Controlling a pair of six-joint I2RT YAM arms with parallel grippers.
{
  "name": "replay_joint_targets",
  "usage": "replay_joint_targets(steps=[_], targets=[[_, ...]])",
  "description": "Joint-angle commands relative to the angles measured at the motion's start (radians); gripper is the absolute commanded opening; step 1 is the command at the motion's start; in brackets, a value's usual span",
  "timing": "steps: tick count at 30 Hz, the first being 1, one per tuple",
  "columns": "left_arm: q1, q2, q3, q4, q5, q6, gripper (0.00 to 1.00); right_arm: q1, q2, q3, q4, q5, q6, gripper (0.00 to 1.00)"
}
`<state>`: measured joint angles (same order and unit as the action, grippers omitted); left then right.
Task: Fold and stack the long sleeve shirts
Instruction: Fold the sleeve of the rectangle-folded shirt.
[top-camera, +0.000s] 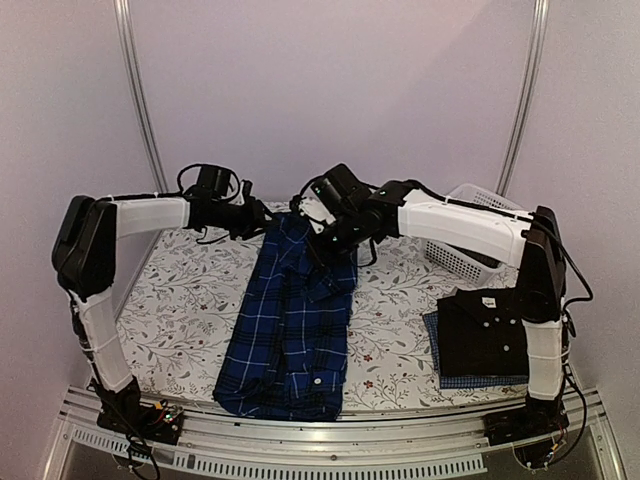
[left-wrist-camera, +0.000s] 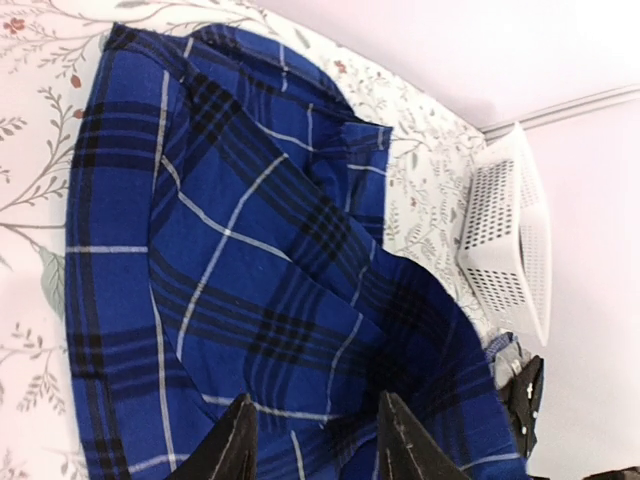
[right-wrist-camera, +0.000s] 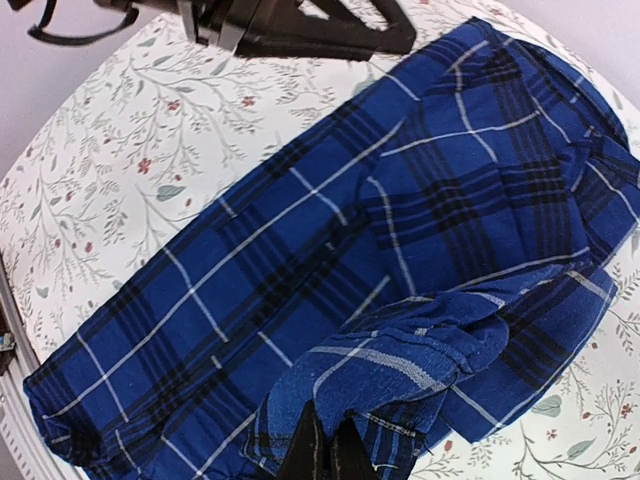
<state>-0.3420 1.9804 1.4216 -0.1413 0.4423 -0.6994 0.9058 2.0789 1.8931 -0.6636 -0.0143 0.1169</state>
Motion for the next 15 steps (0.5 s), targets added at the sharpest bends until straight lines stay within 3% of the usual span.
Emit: replay_joint_targets(steps=[1,11,13,15], targets=[[0.010,-0.153,-0.142,0.019,0.024,0.015,0.42,0.062,0.082,0.115,-0.084,-0.055,-0.032,0.00],[0.012,-0.444,-0.445,-0.024,0.011,0.027,0.44,0.119,0.238,0.245,-0.062,-0.210,0.014,0.04],[0.012,-0.484,-0.480,-0.040,0.004,0.035,0.44,0.131,0.248,0.245,-0.062,-0.209,0.016,0.09],[0.011,-0.510,-0.509,-0.045,0.006,0.043,0.45,0.136,0.248,0.243,-0.061,-0.202,0.023,0.20]])
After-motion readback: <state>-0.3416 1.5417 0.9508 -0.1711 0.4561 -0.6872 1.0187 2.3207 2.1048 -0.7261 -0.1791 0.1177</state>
